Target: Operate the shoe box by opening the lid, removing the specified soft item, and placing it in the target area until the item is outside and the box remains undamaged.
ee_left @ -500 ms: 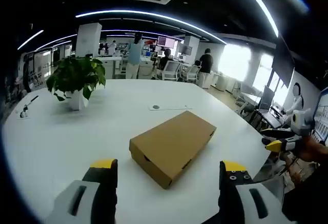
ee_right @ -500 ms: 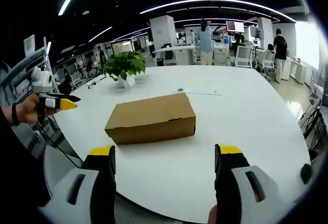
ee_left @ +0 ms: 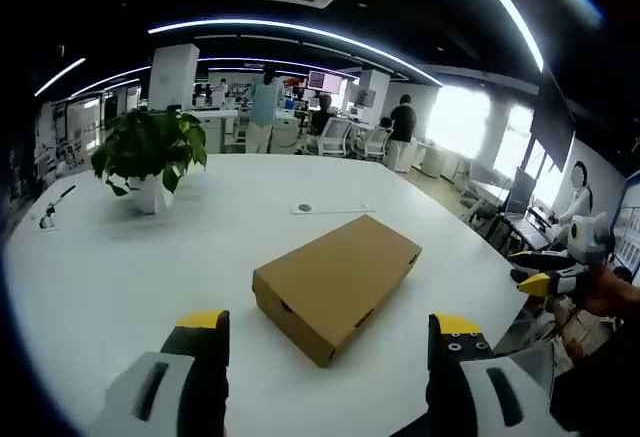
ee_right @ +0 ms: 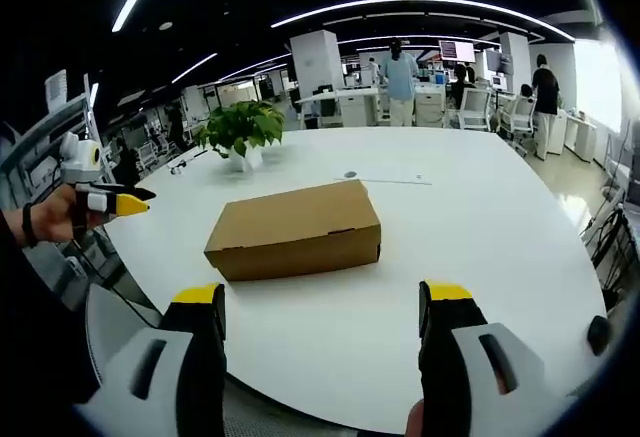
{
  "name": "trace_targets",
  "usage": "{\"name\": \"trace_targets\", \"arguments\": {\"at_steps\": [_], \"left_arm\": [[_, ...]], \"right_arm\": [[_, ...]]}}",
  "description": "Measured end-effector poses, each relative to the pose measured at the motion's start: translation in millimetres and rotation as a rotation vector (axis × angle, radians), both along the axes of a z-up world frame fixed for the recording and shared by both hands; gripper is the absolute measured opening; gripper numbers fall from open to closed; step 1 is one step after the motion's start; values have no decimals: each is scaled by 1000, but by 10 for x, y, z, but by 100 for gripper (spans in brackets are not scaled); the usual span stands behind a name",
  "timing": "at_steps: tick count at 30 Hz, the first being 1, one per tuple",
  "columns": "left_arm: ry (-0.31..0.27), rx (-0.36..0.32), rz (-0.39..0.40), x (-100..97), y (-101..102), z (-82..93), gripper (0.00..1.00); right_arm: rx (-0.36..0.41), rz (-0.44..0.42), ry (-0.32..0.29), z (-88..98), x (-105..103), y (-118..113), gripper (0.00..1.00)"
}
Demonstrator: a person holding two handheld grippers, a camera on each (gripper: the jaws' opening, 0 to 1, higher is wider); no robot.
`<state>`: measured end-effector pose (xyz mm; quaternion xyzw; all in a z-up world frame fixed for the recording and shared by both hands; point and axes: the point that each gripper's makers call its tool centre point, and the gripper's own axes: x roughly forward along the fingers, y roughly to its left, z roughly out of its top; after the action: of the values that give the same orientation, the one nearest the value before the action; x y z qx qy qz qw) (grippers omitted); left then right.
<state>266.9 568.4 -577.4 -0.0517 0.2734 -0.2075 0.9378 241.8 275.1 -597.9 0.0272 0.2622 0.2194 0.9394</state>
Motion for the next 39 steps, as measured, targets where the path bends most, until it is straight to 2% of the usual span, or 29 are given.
{"name": "trace_targets", "arguments": {"at_steps": [39], "left_arm": [[5, -8, 5, -13, -6, -15, 83]], "right_arm": [[4, -1, 6, -13, -2, -7, 75]]}}
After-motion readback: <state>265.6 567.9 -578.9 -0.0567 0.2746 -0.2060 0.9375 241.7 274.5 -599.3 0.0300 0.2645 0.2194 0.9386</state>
